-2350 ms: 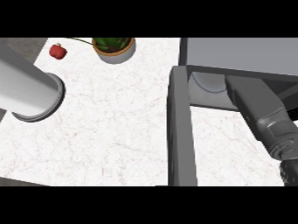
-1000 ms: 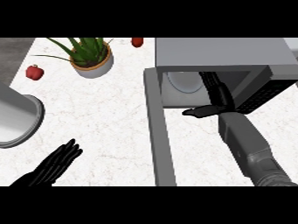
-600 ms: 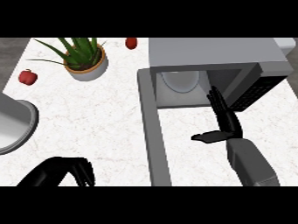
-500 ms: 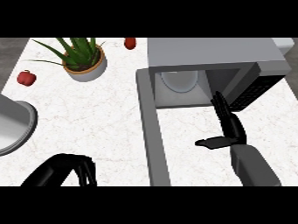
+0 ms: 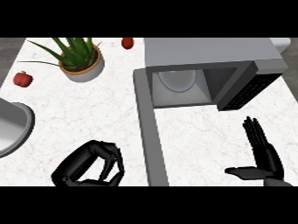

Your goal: Pick up the milk, place it into the microwave and close the microwave

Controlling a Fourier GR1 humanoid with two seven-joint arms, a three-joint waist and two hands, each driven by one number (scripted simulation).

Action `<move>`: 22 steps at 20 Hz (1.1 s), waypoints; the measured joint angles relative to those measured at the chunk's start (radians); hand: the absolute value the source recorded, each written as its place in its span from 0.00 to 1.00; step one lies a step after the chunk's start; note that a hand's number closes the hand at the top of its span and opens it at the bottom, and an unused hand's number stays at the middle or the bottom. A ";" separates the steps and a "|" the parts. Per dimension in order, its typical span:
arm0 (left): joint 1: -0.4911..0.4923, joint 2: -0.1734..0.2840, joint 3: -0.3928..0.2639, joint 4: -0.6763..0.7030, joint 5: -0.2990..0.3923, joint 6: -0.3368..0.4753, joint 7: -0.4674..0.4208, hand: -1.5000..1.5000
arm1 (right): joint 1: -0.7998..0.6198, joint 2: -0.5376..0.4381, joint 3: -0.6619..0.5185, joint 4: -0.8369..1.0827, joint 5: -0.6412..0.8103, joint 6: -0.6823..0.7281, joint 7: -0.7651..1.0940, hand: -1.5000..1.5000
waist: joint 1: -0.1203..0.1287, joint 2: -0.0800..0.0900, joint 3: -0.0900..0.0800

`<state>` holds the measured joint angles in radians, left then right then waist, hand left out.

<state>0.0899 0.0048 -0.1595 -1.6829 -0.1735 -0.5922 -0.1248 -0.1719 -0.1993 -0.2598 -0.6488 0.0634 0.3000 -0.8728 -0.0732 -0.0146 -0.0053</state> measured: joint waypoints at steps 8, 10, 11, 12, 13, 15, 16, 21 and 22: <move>-0.110 -0.004 -0.166 0.184 -0.068 0.177 -0.102 1.00 | 0.284 -0.057 0.013 -0.371 -0.129 0.108 0.085 0.00 | 0.015 0.007 0.001; -0.136 -0.003 -0.236 0.228 -0.065 0.247 -0.126 1.00 | 0.333 -0.077 0.015 -0.451 -0.162 0.131 0.101 0.00 | 0.016 0.008 0.001; -0.148 -0.002 -0.274 0.254 -0.059 0.279 -0.133 1.00 | 0.355 -0.079 0.021 -0.493 -0.176 0.138 0.111 0.00 | 0.014 0.009 0.001; -0.155 -0.001 -0.309 0.267 -0.052 0.294 -0.128 1.00 | 0.372 -0.082 0.028 -0.534 -0.196 0.151 0.128 0.00 | 0.015 0.009 0.001; -0.161 -0.001 -0.347 0.284 -0.042 0.317 -0.124 1.00 | 0.384 -0.088 0.032 -0.575 -0.219 0.166 0.151 0.00 | 0.015 0.010 0.001; -0.191 -0.001 -0.414 0.331 -0.008 0.371 -0.115 1.00 | 0.412 -0.091 0.045 -0.650 -0.264 0.193 0.187 0.00 | 0.009 0.012 0.001; -0.203 -0.001 -0.448 0.356 0.008 0.405 -0.119 1.00 | 0.432 -0.092 0.055 -0.687 -0.278 0.203 0.197 0.00 | 0.007 0.012 0.001; -0.306 0.006 -0.602 0.415 0.108 0.598 -0.065 1.00 | 0.482 -0.113 0.088 -0.861 -0.380 0.251 0.296 0.00 | -0.003 0.016 0.001; -0.329 0.008 -0.626 0.426 0.129 0.635 -0.055 1.00 | 0.493 -0.117 0.097 -0.897 -0.398 0.262 0.313 0.00 | -0.008 0.017 0.001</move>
<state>-0.2390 0.0128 -0.7853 -1.2571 -0.0449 0.0426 -0.1796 0.3212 -0.3163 -0.1627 -1.5454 -0.3344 0.5616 -0.5603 -0.0809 0.0019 -0.0045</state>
